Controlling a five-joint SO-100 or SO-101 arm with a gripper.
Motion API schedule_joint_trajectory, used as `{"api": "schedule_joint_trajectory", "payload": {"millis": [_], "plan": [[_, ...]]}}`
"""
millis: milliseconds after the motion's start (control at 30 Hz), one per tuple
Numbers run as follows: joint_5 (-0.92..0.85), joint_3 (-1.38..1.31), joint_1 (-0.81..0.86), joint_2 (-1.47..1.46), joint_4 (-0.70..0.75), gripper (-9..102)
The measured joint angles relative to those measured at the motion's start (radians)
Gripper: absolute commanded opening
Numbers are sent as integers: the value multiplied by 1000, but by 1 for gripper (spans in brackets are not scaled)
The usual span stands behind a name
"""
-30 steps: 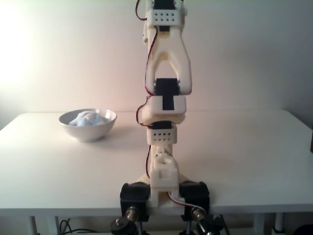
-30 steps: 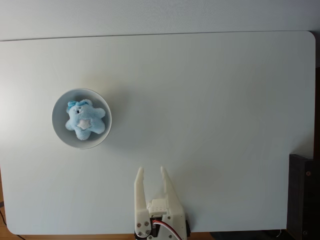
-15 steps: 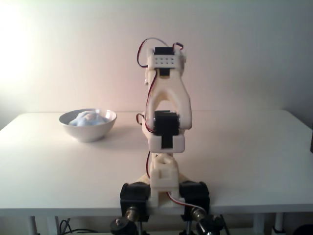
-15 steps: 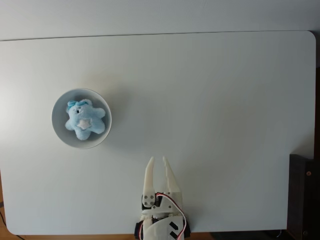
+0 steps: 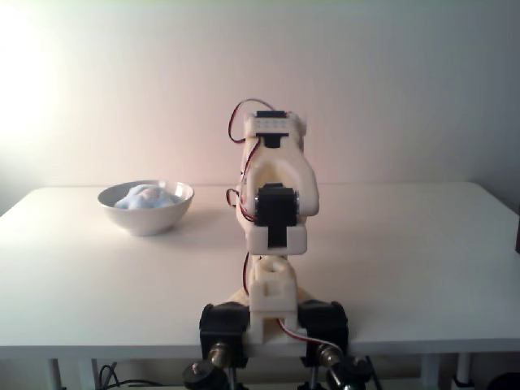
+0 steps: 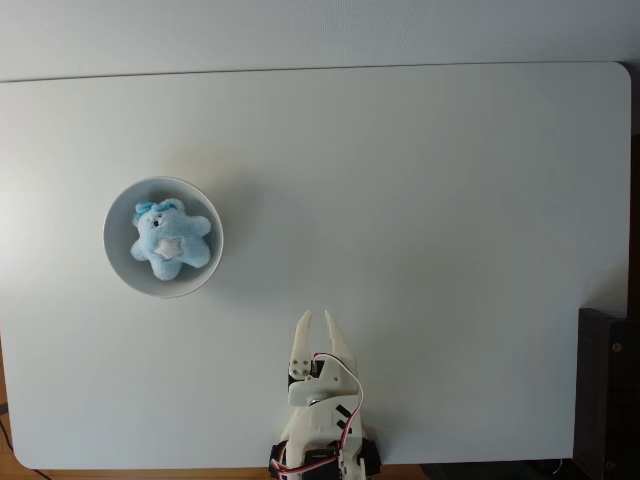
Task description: Grasp a skyblue doll and put it into the bowl.
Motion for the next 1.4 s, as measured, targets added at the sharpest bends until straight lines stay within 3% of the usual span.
{"api": "schedule_joint_trajectory", "payload": {"millis": [1400], "plan": [[0, 64, 0, -2, 0, 8]]}}
